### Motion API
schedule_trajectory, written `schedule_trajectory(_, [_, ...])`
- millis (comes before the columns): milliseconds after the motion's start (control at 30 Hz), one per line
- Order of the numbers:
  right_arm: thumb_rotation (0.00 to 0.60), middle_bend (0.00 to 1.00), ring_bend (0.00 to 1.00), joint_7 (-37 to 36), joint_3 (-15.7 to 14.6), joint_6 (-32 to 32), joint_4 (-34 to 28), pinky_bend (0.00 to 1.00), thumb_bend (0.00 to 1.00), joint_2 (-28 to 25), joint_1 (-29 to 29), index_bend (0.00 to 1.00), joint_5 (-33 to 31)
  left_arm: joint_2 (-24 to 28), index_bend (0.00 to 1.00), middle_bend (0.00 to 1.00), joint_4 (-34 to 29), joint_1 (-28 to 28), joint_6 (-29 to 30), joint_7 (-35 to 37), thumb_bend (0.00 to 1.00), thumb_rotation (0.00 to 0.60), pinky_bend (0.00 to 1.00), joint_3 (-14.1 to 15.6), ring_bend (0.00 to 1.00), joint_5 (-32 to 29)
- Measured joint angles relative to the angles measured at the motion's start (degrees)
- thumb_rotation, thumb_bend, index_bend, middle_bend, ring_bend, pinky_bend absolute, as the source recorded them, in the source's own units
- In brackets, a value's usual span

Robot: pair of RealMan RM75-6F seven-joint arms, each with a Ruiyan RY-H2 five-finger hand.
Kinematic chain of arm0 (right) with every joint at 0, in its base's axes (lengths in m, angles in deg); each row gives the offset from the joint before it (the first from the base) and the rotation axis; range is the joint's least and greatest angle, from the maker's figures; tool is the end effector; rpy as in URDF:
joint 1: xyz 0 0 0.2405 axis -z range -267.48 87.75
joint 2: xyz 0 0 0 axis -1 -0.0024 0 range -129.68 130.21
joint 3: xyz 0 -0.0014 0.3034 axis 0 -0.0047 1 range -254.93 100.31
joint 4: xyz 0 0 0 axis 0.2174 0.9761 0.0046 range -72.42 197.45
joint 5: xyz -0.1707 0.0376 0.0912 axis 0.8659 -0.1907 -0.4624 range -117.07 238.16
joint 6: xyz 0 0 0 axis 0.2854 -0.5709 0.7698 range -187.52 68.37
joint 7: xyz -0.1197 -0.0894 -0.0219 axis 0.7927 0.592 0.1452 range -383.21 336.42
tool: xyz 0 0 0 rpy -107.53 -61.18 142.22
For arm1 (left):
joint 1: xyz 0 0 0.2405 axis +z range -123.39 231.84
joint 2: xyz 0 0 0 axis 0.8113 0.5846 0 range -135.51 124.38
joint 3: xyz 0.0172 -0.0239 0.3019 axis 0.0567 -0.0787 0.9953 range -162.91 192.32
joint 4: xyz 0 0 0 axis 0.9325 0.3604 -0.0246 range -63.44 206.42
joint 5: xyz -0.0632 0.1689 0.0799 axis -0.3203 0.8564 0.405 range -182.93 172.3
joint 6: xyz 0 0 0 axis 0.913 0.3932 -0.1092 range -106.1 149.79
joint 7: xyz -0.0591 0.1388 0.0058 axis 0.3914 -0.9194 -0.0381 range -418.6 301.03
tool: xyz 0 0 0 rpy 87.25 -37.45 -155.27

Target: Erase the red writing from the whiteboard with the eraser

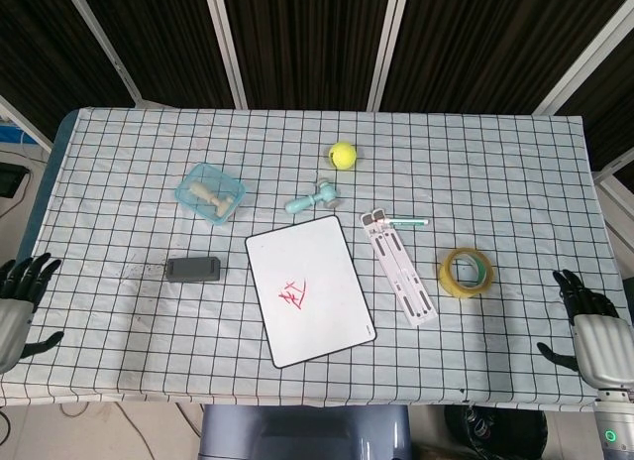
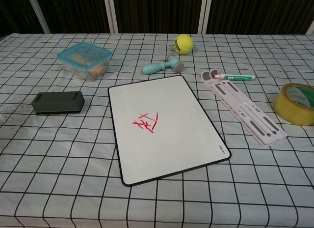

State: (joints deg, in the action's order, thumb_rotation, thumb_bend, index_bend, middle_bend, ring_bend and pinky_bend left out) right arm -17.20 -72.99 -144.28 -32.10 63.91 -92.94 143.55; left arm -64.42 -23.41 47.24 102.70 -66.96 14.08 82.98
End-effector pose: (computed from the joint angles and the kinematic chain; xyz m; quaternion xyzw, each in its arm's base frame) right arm -0.3525 -0.1839 0.1965 0.5846 -0.3809 0.3541 0.6226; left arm -0.3395 0.1941 0.2024 -0.6678 -0.3379 -0.3171 0.5825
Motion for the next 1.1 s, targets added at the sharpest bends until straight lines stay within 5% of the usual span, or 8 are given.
schedule_trajectory(300, [0.600,0.09,0.20,0.07,-0.01,0.42,-0.08,0.22,0.08,-0.02,-0.15,0.06,-0.26,0.97,0.01,0.01,-4.41,-5.77,-8.00,-4.45,0.09,0.600,0.03,-2.35,0.00,-2.52])
schedule_trajectory(633, [0.600,0.09,0.20,0.27,-0.08,0.55,-0.14,0.22,0.08,0.08,-0.14,0.06,-0.43,1.12,0.01,0.04,-7.75,-16.50,-24.87,-14.03,0.09,0.600,0.05,-7.07,0.00,-19.58])
schedule_trajectory(867, [0.600,0.09,0.20,0.36,-0.04,0.73,-0.20,0.22,0.08,0.18,-0.17,0.06,-0.74,-2.50,0.01,0.07,-2.54,-26.58,-36.35,-20.29,0.10,0.600,0.05,-8.49,0.00,-34.31])
schedule_trajectory(1100, [0.600,0.09,0.20,0.57,-0.07,0.81,-0.19,0.22,0.08,0.24,-0.21,0.06,-0.77,-8.66,0.05,0.11,4.54,-32.97,-41.08,-24.15,0.10,0.600,0.05,-7.24,0.00,-41.20])
